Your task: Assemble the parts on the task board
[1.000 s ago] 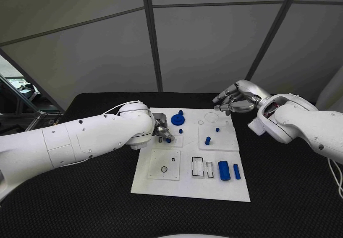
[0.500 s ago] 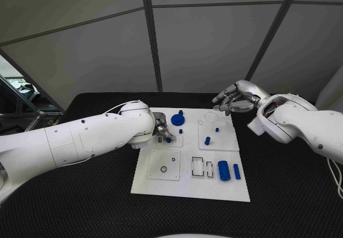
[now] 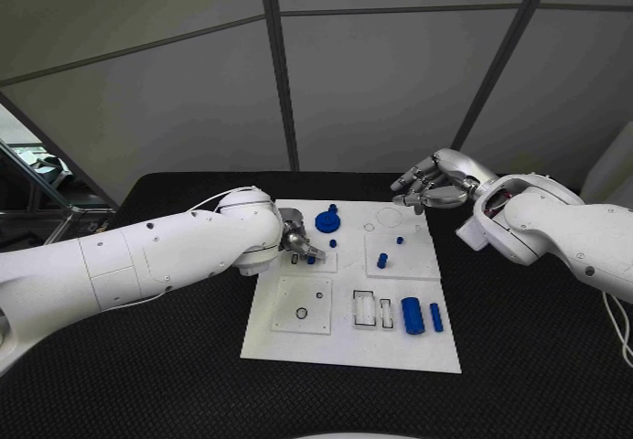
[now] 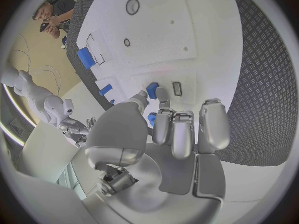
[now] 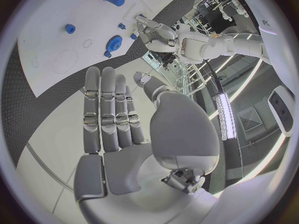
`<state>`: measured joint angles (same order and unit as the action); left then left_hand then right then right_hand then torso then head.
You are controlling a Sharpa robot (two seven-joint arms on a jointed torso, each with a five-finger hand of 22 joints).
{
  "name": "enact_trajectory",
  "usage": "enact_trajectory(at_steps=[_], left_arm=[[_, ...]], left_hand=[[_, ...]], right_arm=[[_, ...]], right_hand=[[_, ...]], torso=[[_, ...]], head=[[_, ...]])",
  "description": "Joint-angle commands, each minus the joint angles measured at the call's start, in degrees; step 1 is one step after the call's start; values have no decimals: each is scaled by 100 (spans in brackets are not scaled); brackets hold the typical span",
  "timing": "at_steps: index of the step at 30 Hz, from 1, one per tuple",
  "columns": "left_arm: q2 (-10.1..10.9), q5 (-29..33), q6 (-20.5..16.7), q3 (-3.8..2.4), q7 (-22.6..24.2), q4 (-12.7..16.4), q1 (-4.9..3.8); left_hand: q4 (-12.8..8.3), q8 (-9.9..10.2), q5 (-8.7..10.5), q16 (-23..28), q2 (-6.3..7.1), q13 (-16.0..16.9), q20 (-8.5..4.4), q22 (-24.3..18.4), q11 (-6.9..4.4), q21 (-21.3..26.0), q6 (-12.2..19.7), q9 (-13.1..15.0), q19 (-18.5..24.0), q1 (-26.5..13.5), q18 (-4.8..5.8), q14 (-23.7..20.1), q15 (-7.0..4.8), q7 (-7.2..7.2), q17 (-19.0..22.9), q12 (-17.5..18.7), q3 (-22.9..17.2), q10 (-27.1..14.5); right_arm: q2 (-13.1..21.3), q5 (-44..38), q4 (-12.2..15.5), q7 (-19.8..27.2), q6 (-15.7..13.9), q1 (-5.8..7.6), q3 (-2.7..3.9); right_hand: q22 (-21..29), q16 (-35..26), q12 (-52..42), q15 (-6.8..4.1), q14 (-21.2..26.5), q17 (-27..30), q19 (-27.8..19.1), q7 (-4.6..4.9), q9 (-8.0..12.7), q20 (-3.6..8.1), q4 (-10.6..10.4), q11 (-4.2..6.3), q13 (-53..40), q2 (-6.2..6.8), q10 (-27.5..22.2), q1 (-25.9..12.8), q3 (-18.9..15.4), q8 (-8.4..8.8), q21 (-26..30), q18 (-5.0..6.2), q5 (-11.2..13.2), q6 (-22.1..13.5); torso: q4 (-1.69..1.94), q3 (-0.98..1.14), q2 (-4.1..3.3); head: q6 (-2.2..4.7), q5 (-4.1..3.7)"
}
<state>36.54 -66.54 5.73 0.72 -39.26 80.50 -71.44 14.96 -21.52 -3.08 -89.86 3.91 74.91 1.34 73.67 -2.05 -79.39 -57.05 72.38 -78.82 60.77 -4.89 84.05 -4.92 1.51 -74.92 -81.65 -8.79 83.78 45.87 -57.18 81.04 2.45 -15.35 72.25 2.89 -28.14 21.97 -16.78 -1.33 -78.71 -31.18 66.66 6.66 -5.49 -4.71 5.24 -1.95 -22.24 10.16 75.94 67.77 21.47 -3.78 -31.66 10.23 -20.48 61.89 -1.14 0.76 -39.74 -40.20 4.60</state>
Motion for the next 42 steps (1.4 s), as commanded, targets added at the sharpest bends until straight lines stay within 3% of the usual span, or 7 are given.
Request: enact_trajectory(at_steps=[1, 5, 9, 18, 23, 32, 42], left_arm=[[41, -20, -8, 6, -37, 41, 8], [94, -20, -74, -7, -13, 106, 8], [134, -1, -91, -126, 11, 165, 11], [316, 311, 185, -589, 88, 267, -10], [349, 446, 412, -735, 136, 36, -166], [-91, 414, 763, -770, 303, -1144, -408], [-554, 202, 1055, -589, 407, -1995, -443]], left_hand=[[139, 42, 30, -14, 76, 1155, -5, 15, -22, -29, -50, 31, -32, -13, 96, 595, -36, -14, -1508, -21, 71, 283], [182, 45, 30, -14, 89, 1152, -9, 19, -23, -29, -60, 50, -35, -52, 96, 595, -39, -16, -1508, -13, 124, 282], [182, 48, 30, -14, 98, 1143, -10, 7, -23, -20, -59, 54, -27, -58, 93, 595, -41, -16, -1508, 8, 139, 273], [189, 205, 27, -14, 324, 1084, -3, -111, 9, 74, 38, 6, 58, 1, 66, 595, -23, 25, -1508, 158, 306, 201], [184, 464, 25, 86, 293, 1002, 39, -343, 75, 261, 164, -177, 235, 119, 14, 559, 29, 100, -1417, 372, 314, 91], [144, 1091, 31, 287, -8, 804, 167, -595, 223, 514, 231, -940, 424, 541, -44, 482, 163, 266, -1243, 858, 271, -153], [150, 1116, 24, 104, -47, 874, 183, -361, 214, 353, 68, -1084, 241, 549, 3, 553, 162, 252, -1403, 692, 355, -75]], right_arm=[[-2, -9, -1, 39, 37, 11, 4], [1, -5, -16, 46, 37, 11, 4], [4, 9, -38, 54, 29, 10, 4], [-39, 51, -160, 59, 58, 7, 2], [-57, 58, -204, 58, 62, 6, 1], [-81, 61, -214, 42, 76, 5, 0], [-104, 64, -206, 27, 92, 5, 0]], right_hand=[[11, -42, 31, 11, 55, -9, -23, -8, 10, -31, -17, -3, -6, -1, -41, -54, -4, 9, 27, 11, -23, -38], [12, -46, 33, 12, 57, -9, -24, -8, 10, -31, -17, -4, -5, 1, -44, -55, -5, 9, 30, 11, -23, -39], [16, -56, 37, 15, 62, -12, -27, -6, 11, -34, -21, -8, -5, 4, -49, -66, -10, 9, 38, 11, -22, -41], [22, -69, 43, 17, 67, -16, -31, -5, 12, -38, -21, -8, -6, 3, -54, -70, -10, 11, 50, 11, -24, -47], [23, -70, 43, 17, 67, -17, -31, -5, 12, -38, -20, -8, -6, 4, -55, -69, -10, 11, 52, 11, -24, -48], [24, -74, 45, 18, 69, -18, -31, -4, 13, -38, -20, -9, -6, 2, -56, -69, -9, 11, 55, 11, -25, -49], [28, -84, 47, 20, 69, -22, -32, -1, 13, -41, -34, -14, -7, -11, -56, -87, -9, 11, 64, 12, -28, -52]], torso=[[3, -1, 0], [6, -4, -2], [0, -2, -2], [11, 3, 3], [1, 5, -3], [-12, 3, -17], [-37, -1, -48]], head=[[3, -3], [21, -10], [29, -10], [68, 10], [83, 8], [101, 24], [95, 70]])
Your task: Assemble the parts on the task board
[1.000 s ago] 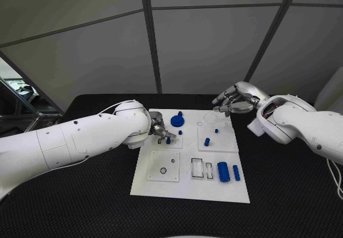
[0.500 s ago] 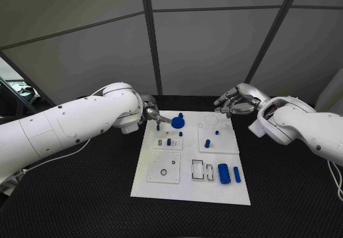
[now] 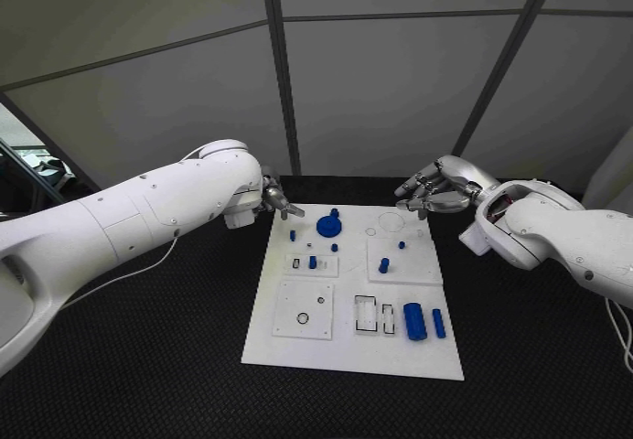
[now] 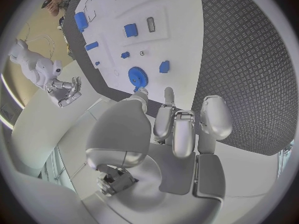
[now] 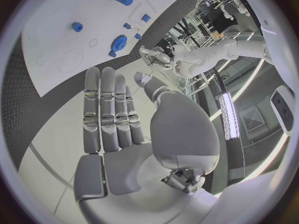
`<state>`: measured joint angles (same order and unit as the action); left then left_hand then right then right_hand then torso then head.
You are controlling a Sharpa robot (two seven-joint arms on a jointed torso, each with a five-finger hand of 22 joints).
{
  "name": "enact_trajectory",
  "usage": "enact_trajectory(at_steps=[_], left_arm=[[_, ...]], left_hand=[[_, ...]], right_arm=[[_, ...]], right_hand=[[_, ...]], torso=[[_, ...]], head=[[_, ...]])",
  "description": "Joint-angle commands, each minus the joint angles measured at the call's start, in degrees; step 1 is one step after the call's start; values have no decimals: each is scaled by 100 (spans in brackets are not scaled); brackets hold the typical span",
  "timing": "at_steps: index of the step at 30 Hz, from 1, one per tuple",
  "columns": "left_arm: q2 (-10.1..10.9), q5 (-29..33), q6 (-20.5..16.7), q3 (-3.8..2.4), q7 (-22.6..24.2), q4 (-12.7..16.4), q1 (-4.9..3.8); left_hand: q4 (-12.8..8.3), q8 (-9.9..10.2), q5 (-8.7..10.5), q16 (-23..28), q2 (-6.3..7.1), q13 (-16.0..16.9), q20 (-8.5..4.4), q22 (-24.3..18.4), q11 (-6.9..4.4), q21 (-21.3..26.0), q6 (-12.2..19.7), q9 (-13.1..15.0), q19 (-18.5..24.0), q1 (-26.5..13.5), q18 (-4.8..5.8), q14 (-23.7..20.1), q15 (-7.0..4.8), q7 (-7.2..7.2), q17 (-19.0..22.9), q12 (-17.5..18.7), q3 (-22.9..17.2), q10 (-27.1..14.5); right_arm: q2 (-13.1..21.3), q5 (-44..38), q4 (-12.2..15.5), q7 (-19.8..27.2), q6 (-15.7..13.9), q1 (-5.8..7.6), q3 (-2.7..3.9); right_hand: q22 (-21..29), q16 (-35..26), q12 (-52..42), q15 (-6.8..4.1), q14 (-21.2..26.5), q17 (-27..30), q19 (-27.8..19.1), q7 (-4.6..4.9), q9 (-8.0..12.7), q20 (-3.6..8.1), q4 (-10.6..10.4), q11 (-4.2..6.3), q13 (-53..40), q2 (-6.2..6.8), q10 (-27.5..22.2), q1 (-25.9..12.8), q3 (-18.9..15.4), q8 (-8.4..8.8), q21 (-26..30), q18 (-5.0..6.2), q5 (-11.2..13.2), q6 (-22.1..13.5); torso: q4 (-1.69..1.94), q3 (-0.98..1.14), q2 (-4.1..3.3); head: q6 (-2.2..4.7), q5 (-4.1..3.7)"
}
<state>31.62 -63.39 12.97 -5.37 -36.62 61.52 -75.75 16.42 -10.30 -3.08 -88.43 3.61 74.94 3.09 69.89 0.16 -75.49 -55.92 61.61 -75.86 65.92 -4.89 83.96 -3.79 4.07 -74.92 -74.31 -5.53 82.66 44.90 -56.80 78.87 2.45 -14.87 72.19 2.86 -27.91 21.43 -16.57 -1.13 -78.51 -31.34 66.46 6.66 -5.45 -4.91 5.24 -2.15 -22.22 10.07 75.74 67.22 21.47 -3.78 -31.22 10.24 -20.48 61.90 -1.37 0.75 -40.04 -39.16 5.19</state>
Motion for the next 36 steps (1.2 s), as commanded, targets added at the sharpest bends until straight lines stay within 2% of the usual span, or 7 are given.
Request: enact_trajectory(at_steps=[1, 7, 13, 18, 29, 36], left_arm=[[-100, -118, 369, 41, 149, -155, -10], [-264, -132, 561, 110, 166, -401, 13], [-377, -135, 672, 170, 193, -521, 28], [-406, -136, 771, 183, 174, -551, 33], [-422, -137, 926, 201, 133, -629, 39], [-430, -137, 976, 210, 133, -623, 46]], left_hand=[[3, -16, 24, -49, -29, 876, 7, 29, -11, -46, -64, -4, -66, 37, 5, 566, 47, -8, -1411, -54, 32, 44], [14, -43, 30, -117, -55, 901, 2, 75, -21, -77, -108, 9, -98, 15, 14, 589, 39, -20, -1471, -110, 63, 70], [30, -48, 32, -151, -15, 915, -7, 99, -27, -91, -112, 16, -110, -105, 18, 601, 32, -27, -1502, -134, 165, 76], [21, -49, 30, -156, -40, 916, -8, 99, -29, -90, -114, 19, -107, -100, 17, 603, 32, -32, -1507, -135, 164, 75], [-43, -74, 30, -156, -191, 921, -12, 95, -37, -75, -133, 46, -86, 91, 13, 603, 29, -42, -1506, -133, 120, 64], [-84, -90, 29, -153, -238, 924, -13, 104, -40, -74, -137, 69, -83, 187, 14, 602, 28, -44, -1504, -134, 113, 61]], right_arm=[[-8, 27, 12, 27, 46, 11, 3], [-25, 29, 3, 25, 60, 11, 3], [-52, 30, -6, 27, 61, 11, 3], [-61, 30, -10, 28, 52, 11, 3], [-71, 30, -26, 12, 41, 11, 3], [-76, 30, -31, 8, 41, 11, 3]], right_hand=[[5, -30, 26, 0, 48, -5, -11, -1, 10, -21, -34, 7, -8, -3, -35, -32, -9, 11, 20, 11, -28, -52], [10, -37, 21, -1, 28, -19, 1, 1, 11, -24, -62, 7, -15, -33, -18, -62, -8, 11, 30, 15, -38, -59], [11, -38, 20, -2, 26, -20, 3, 1, 11, -24, -63, 8, -16, -34, -17, -63, -8, 10, 31, 15, -39, -60], [11, -39, 20, -2, 25, -21, 3, 0, 11, -24, -63, 8, -16, -34, -17, -63, -8, 10, 32, 15, -39, -60], [13, -42, 22, -2, 24, -23, 5, 0, 11, -24, -66, 9, -17, -41, -19, -64, -5, 10, 35, 16, -42, -60], [13, -44, 23, -2, 24, -24, 6, -1, 11, -24, -67, 9, -17, -47, -20, -64, -2, 9, 36, 16, -43, -59]], torso=[[-14, 1, -16], [-9, 0, -9], [-13, 2, -6], [-12, 5, 0], [-7, 6, -2], [-9, 3, -3]], head=[[-18, 14], [-39, 7], [-63, 15], [-86, 24], [-90, 23], [-96, 27]])
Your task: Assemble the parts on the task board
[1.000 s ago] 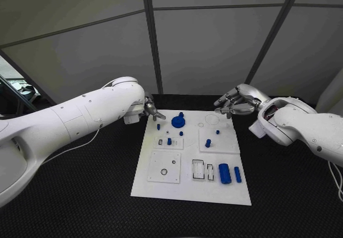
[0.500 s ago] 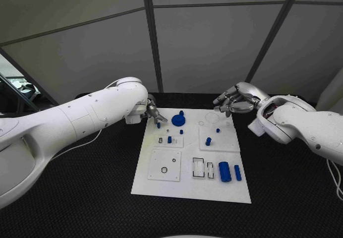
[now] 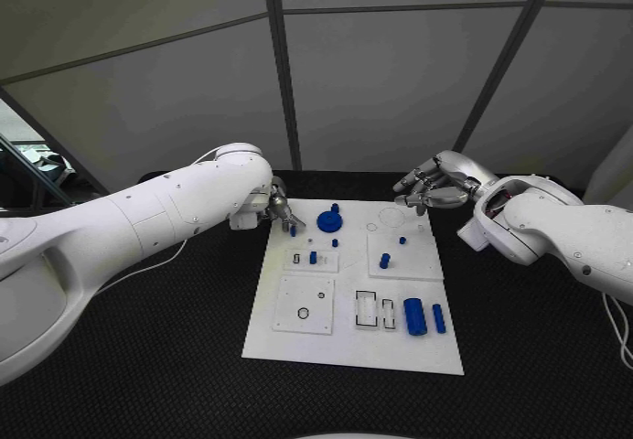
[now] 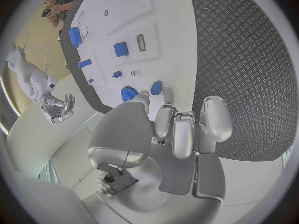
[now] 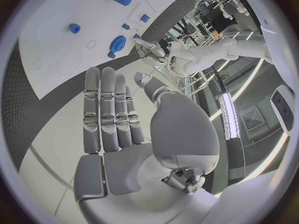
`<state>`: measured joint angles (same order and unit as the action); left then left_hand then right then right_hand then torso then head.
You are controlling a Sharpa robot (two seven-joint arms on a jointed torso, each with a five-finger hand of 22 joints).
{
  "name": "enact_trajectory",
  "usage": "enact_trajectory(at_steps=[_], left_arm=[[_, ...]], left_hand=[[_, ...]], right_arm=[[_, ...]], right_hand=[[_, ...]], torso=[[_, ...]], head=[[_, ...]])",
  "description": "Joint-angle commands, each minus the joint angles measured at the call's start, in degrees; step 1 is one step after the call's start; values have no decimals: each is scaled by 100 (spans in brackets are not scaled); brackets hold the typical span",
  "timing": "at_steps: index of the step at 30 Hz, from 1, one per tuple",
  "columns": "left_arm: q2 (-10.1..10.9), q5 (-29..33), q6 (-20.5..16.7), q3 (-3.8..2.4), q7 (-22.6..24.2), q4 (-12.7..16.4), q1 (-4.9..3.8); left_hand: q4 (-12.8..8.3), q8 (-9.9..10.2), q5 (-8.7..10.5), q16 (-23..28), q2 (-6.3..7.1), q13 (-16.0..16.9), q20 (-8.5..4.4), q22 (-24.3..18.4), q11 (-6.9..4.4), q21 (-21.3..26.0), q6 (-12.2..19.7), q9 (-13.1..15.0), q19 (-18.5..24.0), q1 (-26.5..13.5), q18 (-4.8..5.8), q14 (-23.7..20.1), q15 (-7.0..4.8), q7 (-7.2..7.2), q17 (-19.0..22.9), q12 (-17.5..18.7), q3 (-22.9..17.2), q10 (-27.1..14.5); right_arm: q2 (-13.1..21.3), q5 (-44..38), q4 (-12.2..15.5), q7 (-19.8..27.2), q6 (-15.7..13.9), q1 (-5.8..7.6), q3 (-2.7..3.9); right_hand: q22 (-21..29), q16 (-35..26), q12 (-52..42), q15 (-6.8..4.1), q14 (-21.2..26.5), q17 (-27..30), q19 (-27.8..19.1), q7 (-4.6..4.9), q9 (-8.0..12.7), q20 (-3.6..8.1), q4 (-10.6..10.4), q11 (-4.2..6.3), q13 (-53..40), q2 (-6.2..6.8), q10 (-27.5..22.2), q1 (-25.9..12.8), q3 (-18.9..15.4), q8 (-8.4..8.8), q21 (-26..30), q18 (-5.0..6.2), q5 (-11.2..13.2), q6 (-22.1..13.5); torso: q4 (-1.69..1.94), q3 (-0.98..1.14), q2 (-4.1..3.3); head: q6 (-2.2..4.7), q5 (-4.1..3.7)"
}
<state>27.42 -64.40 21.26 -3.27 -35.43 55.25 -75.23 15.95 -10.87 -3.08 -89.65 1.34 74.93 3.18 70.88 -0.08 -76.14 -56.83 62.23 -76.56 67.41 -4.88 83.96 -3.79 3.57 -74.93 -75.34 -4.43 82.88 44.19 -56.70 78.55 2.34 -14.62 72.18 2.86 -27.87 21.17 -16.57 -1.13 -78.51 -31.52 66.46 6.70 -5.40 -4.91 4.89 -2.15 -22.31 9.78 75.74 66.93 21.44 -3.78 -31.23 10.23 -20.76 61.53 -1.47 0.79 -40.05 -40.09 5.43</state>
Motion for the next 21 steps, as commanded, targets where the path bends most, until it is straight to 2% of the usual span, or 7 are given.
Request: enact_trajectory(at_steps=[1, 13, 17, 19, 20, 21], left_arm=[[-10, -36, 154, 1, 15, 7, -5], [4, -36, 138, 3, 99, 51, 1], [24, -23, 53, 3, 231, 59, 2], [36, 49, 1, 3, 289, 62, 3], [44, 115, -42, 3, 320, 64, 3], [55, 181, -87, 3, 355, 68, 3]], left_hand=[[-48, -37, 29, -31, -21, 925, -22, 2, -16, -6, -47, 12, -9, 61, 12, 602, 29, 4, -1504, -29, -1, 37], [-250, -74, 24, -21, -294, 924, -29, 7, -40, 8, -36, 77, 7, 399, 7, 598, 16, -24, -1495, -17, -145, 26], [-530, -83, 15, -9, -533, 911, -48, -7, -66, 32, 4, 115, 29, 757, -1, 593, -6, -54, -1484, 15, -363, 5], [-753, -81, -104, -8, -658, 906, -63, -2, -82, 36, 51, 142, 31, 992, -3, 593, -20, -63, -1483, 26, -539, -2], [-877, -79, -256, -7, -696, 903, -67, -4, -82, 43, 82, 158, 37, 1106, -3, 593, -24, -65, -1483, 33, -638, -7], [-989, -82, -508, -11, -713, 899, -74, 2, -80, 43, 116, 185, 37, 1174, -3, 594, -16, -33, -1486, 40, -736, -11]], right_arm=[[-6, 20, 1, 19, 18, 11, 3], [-35, 20, -39, -42, 116, 11, 3], [-53, 19, -74, -65, 154, 11, 3], [-57, 18, -83, -72, 164, 11, 3], [-58, 18, -88, -76, 170, 11, 3], [-59, 18, -93, -81, 177, 11, 3]], right_hand=[[9, -17, 24, -2, 24, -6, 6, -6, 6, -24, -32, 9, -8, -18, -21, -36, 1, 9, 36, 16, -15, -23], [12, -26, 29, -3, 25, -10, 8, -8, 6, -24, -26, 12, -9, -26, -28, -23, 11, 8, 42, 17, -21, -23], [12, -26, 29, -3, 25, -10, 8, -8, 6, -24, -26, 12, -9, -26, -28, -23, 11, 8, 42, 17, -21, -23], [12, -26, 29, -3, 25, -10, 8, -8, 6, -24, -26, 12, -9, -26, -28, -23, 11, 8, 42, 17, -21, -23], [12, -26, 29, -3, 25, -10, 8, -8, 6, -24, -26, 12, -9, -26, -28, -23, 11, 8, 42, 17, -21, -23], [12, -26, 29, -3, 25, -10, 8, -8, 6, -24, -26, 12, -9, -26, -28, -23, 11, 8, 42, 17, -21, -23]], torso=[[3, 0, -1], [3, 2, -1], [-1, -2, 1], [-1, -1, 1], [2, 0, 0], [4, 1, -1]], head=[[-4, 1], [11, -14], [11, -21], [9, -20], [8, -23], [9, -25]])
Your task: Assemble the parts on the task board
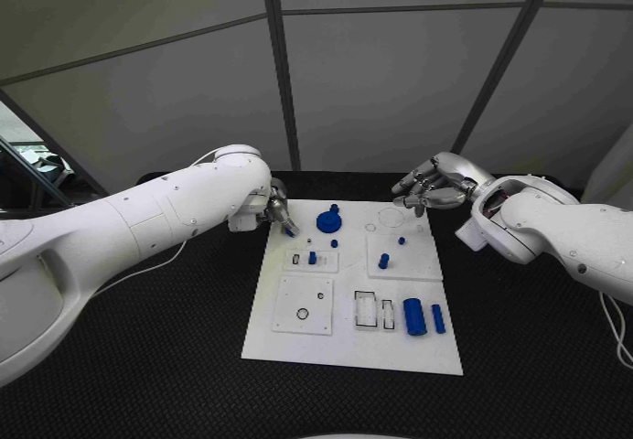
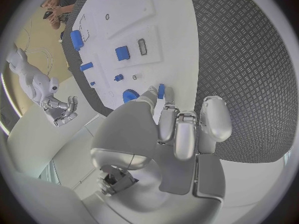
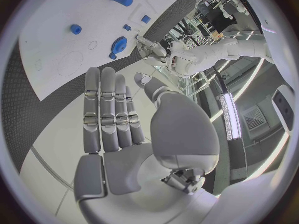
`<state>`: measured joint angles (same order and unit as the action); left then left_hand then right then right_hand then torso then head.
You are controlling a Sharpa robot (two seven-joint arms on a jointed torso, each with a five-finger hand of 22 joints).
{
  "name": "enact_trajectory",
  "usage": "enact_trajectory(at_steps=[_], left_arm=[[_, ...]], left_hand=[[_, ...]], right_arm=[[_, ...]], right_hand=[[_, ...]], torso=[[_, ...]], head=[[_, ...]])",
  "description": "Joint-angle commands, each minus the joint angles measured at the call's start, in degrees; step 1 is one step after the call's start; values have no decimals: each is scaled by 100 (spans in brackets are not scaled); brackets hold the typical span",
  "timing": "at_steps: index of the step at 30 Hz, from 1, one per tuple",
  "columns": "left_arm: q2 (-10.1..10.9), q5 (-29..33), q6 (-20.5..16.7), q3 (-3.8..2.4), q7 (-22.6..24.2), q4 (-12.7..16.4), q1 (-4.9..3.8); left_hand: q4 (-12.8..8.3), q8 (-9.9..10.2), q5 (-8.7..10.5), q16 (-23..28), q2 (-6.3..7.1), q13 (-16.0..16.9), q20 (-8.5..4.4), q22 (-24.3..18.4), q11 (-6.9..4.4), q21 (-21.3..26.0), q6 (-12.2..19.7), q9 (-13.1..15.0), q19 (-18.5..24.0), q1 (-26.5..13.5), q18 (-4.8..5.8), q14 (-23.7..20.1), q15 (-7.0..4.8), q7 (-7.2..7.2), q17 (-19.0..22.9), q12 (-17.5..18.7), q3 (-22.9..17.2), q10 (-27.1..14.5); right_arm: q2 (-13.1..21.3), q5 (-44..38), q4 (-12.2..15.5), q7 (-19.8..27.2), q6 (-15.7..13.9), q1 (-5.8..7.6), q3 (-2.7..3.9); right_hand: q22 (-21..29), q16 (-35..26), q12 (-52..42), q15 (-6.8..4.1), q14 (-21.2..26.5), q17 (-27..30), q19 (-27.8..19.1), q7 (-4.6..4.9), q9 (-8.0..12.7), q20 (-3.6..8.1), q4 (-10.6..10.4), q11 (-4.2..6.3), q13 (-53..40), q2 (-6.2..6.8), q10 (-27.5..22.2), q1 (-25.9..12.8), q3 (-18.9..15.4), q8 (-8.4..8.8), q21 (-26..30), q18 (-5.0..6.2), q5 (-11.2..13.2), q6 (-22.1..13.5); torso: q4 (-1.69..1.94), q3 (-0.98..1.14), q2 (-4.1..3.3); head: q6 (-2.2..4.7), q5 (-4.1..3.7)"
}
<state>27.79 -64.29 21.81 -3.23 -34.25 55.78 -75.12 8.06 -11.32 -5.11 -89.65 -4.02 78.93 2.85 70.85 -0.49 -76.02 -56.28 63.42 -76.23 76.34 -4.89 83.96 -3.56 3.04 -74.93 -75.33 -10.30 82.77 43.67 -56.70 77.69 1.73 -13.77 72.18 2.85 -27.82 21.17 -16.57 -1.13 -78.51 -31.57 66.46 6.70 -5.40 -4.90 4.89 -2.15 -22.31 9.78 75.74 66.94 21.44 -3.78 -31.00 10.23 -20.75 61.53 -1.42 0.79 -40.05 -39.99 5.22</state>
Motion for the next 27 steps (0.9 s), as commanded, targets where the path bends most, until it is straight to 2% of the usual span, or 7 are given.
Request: enact_trajectory(at_steps=[1, 4, 5, 8, 11, 21, 27], left_arm=[[32, 241, -192, -1, 275, 22, -8], [86, 467, -290, -1, 335, 62, -8], [108, 520, -315, -1, 341, 84, -8], [210, 668, -381, -2, 327, 204, -9], [392, 858, -452, -2, 264, 444, -10], [983, 1161, -740, 3, 83, 1377, -2], [1253, 1139, -1040, 26, -34, 1886, 46]], left_hand=[[-327, -56, -592, -9, -195, 493, -39, 6, -18, 37, 85, 110, 9, 330, -2, 593, -27, 36, -1484, 49, -277, -4], [-554, -111, -1242, 89, -119, 283, 11, -107, 23, 150, 141, 238, 117, 216, -21, 552, 0, 79, -1396, 512, -580, -211], [-590, -121, -1279, 88, -115, 267, 14, -105, 30, 153, 146, 259, 118, 186, -24, 552, 4, 75, -1396, 536, -644, -215], [-717, -164, -1387, 85, -67, 238, 19, -90, 32, 157, 148, 340, 117, 23, -29, 554, 16, 82, -1398, 561, -860, -201], [-834, -204, -1450, 82, -19, 218, 18, -75, 21, 163, 146, 421, 113, -188, -31, 556, 17, 84, -1401, 579, -1080, -190], [-948, -266, -1506, 56, 27, 222, 11, -20, 14, 138, 127, 529, 76, -417, -22, 566, 2, 63, -1424, 546, -1271, -161], [-984, -294, -1540, 43, 51, 218, 3, -5, 5, 132, 118, 574, 64, -498, -20, 572, -7, 53, -1436, 548, -1321, -154]], right_arm=[[-7, 16, -13, -27, 102, 11, 3], [-8, 15, -29, -59, 155, 11, 2], [-8, 14, -34, -68, 171, 11, 2], [-7, 11, -47, -94, 220, 11, 1], [8, 9, -56, -121, 292, 11, -1], [39, 6, -63, -160, 352, 11, -5], [44, 4, -67, -165, 358, 11, -7]], right_hand=[[7, -26, 29, -3, 25, -5, 8, -7, 7, -24, -26, 11, -9, -26, -28, -23, 11, 8, 20, 17, -21, -23], [9, -32, 31, -3, 27, -7, 9, -7, 7, -25, -21, 11, -9, -27, -32, -15, 16, 8, 23, 17, -23, -25], [9, -32, 31, -3, 27, -7, 9, -7, 7, -25, -21, 11, -9, -27, -32, -15, 16, 8, 23, 17, -23, -25], [9, -32, 32, -3, 27, -8, 9, -7, 7, -25, -21, 11, -9, -27, -32, -15, 16, 8, 24, 17, -23, -25], [14, -46, 38, 3, 34, -11, 6, -1, 8, -28, -33, 3, -10, -25, -43, -36, 10, 9, 35, 15, -21, -29], [17, -54, 42, 6, 38, -14, 4, 1, 8, -30, -39, 0, -10, -25, -49, -45, 7, 9, 41, 14, -19, -29], [17, -54, 42, 6, 38, -14, 4, 1, 8, -30, -39, 0, -10, -25, -49, -45, 7, 9, 41, 14, -19, -29]], torso=[[1, 2, -1], [2, -2, 1], [2, -2, 1], [0, 1, 6], [12, 3, 2], [9, -2, 4], [11, 2, 11]], head=[[0, -9], [13, -43], [13, -43], [2, -26], [29, -20], [12, 27], [3, 60]])
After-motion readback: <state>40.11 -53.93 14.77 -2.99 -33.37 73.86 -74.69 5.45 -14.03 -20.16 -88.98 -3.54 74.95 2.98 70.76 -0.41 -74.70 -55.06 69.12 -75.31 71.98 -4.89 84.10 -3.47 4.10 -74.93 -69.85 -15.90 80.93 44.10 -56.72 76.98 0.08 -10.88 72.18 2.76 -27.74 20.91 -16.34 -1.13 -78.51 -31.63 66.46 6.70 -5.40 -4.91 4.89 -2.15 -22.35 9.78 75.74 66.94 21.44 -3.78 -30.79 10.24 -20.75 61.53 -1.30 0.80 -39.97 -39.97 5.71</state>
